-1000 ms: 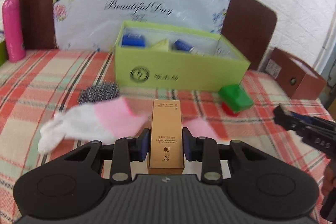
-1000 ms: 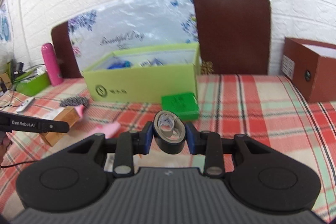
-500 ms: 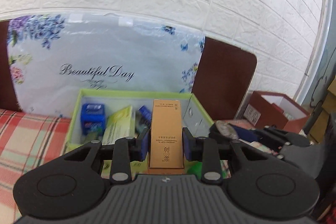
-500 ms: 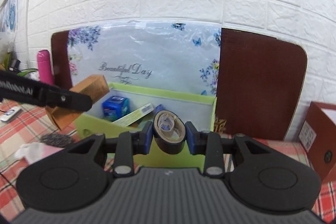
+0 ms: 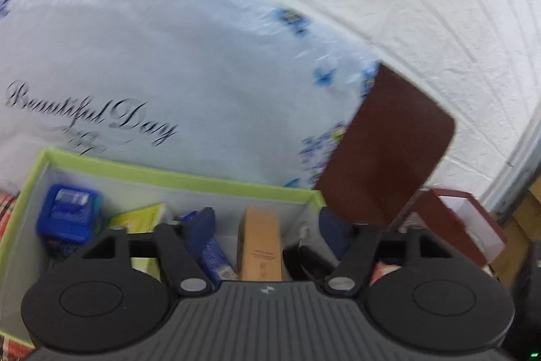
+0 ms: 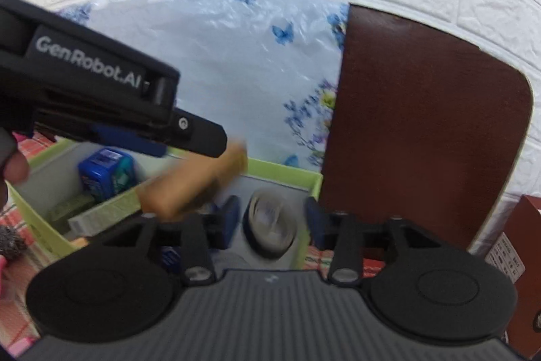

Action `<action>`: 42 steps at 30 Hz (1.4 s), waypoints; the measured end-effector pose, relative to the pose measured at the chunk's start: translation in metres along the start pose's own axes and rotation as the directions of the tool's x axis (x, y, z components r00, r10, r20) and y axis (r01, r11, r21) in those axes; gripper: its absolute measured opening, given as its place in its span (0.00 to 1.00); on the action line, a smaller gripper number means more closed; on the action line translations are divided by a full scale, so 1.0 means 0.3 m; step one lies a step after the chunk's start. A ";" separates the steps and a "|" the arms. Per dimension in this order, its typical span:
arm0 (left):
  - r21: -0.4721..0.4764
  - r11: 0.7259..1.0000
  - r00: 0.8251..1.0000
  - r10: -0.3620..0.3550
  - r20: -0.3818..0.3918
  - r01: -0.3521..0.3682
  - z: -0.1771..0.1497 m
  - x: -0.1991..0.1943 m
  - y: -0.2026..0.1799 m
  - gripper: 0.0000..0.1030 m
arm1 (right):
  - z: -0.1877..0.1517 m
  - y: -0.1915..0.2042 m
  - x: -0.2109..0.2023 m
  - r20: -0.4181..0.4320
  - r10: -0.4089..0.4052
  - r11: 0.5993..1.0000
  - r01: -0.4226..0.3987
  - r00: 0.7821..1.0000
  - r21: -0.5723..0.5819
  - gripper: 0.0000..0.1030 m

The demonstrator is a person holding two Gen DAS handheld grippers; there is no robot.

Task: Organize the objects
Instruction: 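Lower the tan box into the lime-green box with left tool while right drops tape roll, then grasp a white glove with the left tool while the right tool grasps the cotton swab bundle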

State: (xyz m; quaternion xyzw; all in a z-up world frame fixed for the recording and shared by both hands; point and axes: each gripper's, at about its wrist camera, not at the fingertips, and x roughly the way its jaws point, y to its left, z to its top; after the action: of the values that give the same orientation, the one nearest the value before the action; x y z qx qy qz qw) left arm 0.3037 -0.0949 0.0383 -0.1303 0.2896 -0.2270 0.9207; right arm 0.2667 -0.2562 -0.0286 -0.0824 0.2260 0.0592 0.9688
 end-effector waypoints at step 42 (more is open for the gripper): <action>-0.001 1.000 0.974 0.017 -0.228 -0.018 -0.659 -0.506 0.013 0.36 | -0.595 0.117 -0.774 -0.131 0.075 0.965 -0.039 0.989 0.258 0.96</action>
State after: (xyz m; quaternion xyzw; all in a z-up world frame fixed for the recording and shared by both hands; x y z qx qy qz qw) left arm 0.0773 -0.0382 -0.0490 -0.1024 0.3947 -0.2317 0.8832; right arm -0.0220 -0.2732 -0.0870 0.0452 0.3011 0.0518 0.9511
